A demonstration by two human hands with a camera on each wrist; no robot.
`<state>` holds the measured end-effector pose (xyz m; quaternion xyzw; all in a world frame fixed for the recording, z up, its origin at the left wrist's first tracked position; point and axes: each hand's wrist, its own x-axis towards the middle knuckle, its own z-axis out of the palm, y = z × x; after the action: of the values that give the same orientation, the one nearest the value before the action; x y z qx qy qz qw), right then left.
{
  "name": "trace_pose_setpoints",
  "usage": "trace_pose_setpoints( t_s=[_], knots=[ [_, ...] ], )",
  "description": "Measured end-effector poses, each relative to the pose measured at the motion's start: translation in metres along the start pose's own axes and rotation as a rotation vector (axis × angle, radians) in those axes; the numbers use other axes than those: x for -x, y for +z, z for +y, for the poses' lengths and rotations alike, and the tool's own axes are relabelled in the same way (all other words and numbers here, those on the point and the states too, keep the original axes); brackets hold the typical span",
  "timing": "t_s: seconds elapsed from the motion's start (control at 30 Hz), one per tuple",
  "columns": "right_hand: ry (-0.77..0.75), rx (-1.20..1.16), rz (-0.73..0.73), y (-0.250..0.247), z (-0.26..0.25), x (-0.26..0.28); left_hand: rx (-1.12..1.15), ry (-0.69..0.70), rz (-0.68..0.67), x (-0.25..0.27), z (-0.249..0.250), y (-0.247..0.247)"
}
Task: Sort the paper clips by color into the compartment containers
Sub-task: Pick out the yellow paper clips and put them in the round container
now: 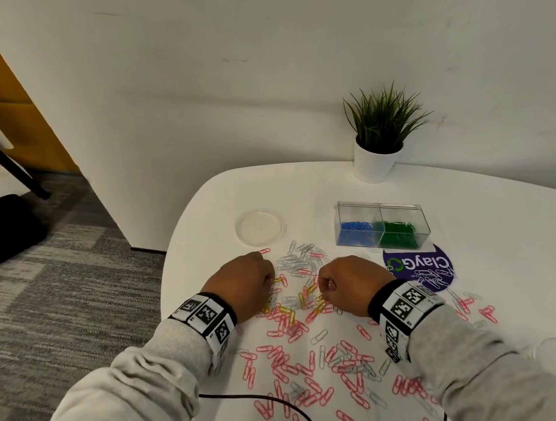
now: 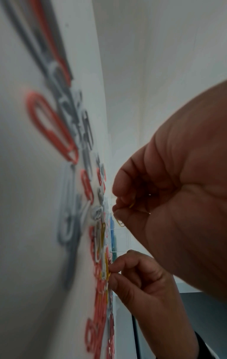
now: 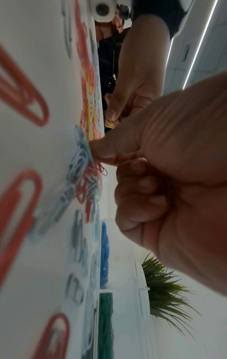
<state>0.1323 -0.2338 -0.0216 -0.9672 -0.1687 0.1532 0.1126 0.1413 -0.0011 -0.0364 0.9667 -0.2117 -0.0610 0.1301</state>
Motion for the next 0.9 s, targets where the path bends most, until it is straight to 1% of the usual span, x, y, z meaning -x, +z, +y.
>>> trace_pose_setpoints(
  t_s=[0.07,0.13,0.2,0.3,0.33,0.43,0.5,0.57,0.63,0.7,0.8,0.9],
  knots=[
    [0.009,-0.009,-0.001,0.000,-0.001,0.002,0.007,0.003,0.008,0.000,0.001,0.000],
    [0.038,-0.101,0.024,-0.001,-0.001,0.006,0.012,0.008,0.015,0.001,0.001,-0.001],
    [0.077,-0.314,0.080,-0.005,0.000,0.013,0.013,0.009,0.019,0.002,0.002,-0.002],
    [0.131,-0.778,0.121,-0.018,-0.003,0.026,0.019,0.016,0.007,0.003,0.003,-0.005],
    [0.155,-0.892,0.133,-0.023,-0.003,0.031,0.024,0.017,0.007,0.005,0.002,-0.007],
    [0.244,-1.092,0.184,-0.036,0.005,0.048,0.088,0.002,0.044,0.010,0.003,-0.016],
    [0.273,-1.142,0.221,-0.048,0.017,0.065,0.161,-0.042,0.069,0.015,0.008,-0.024],
    [0.276,-1.042,0.228,-0.062,0.033,0.092,0.215,-0.067,0.070,0.021,0.018,-0.033],
    [0.281,-0.857,0.212,-0.071,0.053,0.126,0.234,-0.048,0.048,0.026,0.035,-0.040],
    [0.317,-0.628,0.178,-0.077,0.078,0.163,0.234,-0.014,0.007,0.030,0.060,-0.046],
    [0.417,-0.311,0.097,-0.078,0.112,0.213,0.230,0.078,-0.057,0.032,0.100,-0.050],
    [0.532,-0.149,0.004,-0.067,0.130,0.245,0.202,0.141,-0.105,0.028,0.141,-0.045]
  ],
)
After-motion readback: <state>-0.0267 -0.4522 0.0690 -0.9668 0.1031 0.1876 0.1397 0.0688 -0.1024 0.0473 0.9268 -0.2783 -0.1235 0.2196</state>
